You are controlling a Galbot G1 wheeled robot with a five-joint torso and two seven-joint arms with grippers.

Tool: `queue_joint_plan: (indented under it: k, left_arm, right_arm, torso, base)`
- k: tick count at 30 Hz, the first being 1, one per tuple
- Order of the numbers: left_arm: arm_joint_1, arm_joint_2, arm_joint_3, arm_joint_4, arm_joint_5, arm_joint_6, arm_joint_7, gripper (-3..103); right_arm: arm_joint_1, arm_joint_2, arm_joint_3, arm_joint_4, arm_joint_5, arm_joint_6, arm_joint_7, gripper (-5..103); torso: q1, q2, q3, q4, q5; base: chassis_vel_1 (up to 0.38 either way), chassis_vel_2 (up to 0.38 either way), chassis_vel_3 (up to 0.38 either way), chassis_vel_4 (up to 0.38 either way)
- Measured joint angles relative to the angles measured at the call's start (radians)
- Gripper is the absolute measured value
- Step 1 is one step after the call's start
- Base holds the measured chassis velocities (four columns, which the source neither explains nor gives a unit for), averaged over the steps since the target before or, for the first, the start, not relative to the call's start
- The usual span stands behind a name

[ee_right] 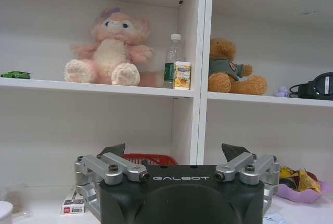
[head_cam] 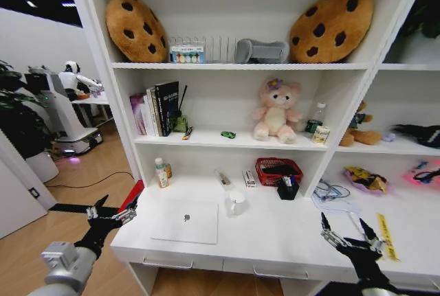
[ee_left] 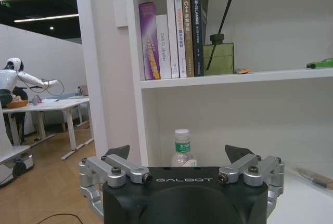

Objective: Organize the objects on the table.

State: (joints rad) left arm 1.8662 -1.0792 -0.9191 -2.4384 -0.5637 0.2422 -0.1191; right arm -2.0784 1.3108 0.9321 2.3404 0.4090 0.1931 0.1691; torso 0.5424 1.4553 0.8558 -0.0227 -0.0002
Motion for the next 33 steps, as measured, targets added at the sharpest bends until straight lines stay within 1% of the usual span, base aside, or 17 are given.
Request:
queue_joint_plan:
  k: [12, 33]
  left_arm:
    - [0.0, 0.0, 0.0, 0.0, 0.0, 0.0, 0.0, 100]
    - [0.0, 0.0, 0.0, 0.0, 0.0, 0.0, 0.0, 100]
  right_arm:
    - [0.0, 0.0, 0.0, 0.0, 0.0, 0.0, 0.0, 100]
    - [0.0, 0.0, 0.0, 0.0, 0.0, 0.0, 0.0, 100]
  torso:
    - [0.011, 0.025, 0.013, -0.0003, 0.0002]
    - [0.012, 0.025, 0.014, 0.0, 0.0002]
  base:
    - [-0.008, -0.013, -0.005, -0.003]
    - [0.0, 0.0, 0.0, 0.0]
